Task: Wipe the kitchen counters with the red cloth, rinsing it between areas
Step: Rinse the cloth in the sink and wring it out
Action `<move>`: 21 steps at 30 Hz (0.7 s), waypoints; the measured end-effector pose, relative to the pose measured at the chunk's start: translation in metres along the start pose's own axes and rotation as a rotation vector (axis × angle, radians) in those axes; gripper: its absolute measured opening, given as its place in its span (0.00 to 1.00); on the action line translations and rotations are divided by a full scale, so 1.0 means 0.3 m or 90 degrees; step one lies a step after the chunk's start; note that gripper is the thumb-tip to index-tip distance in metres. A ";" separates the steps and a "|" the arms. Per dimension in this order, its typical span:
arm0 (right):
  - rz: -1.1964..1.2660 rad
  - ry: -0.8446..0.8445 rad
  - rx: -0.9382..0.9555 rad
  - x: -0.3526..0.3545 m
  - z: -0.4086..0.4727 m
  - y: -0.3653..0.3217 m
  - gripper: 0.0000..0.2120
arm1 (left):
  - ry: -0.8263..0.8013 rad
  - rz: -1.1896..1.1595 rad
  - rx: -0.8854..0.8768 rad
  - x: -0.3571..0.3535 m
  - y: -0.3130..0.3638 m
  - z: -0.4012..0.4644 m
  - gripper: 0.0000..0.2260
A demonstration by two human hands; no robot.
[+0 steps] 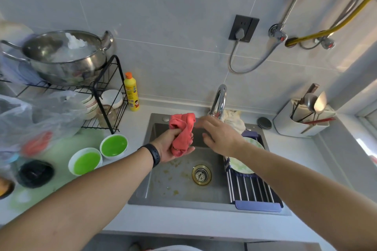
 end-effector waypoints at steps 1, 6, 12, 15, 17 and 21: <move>-0.062 -0.021 0.000 0.004 0.003 0.008 0.29 | -0.022 0.048 0.037 -0.004 0.001 -0.011 0.16; -0.141 -0.101 0.071 -0.059 0.019 -0.015 0.45 | -0.209 0.234 0.217 -0.051 0.010 -0.076 0.22; -0.065 -0.244 -0.088 -0.121 0.058 0.013 0.27 | 0.071 0.787 -0.009 -0.060 0.041 -0.006 0.21; -0.012 -0.350 -0.217 -0.116 0.061 0.038 0.17 | 0.217 1.140 -0.296 -0.108 0.061 -0.024 0.16; 0.117 -0.383 -0.283 -0.111 0.052 0.054 0.15 | 0.209 1.273 -0.421 -0.125 0.055 -0.044 0.18; 0.168 -0.201 -0.301 -0.107 0.027 0.085 0.36 | 0.268 1.088 -0.363 -0.098 0.078 -0.051 0.13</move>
Point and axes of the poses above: each hand's wrist, its own z-axis towards the middle knuckle, its own x-axis out of the back of the hand, y = z × x, the point moved 5 cm from there along z, towards the middle knuckle, and after that the axes turned 2 degrees about x, right-handed, at the moved point
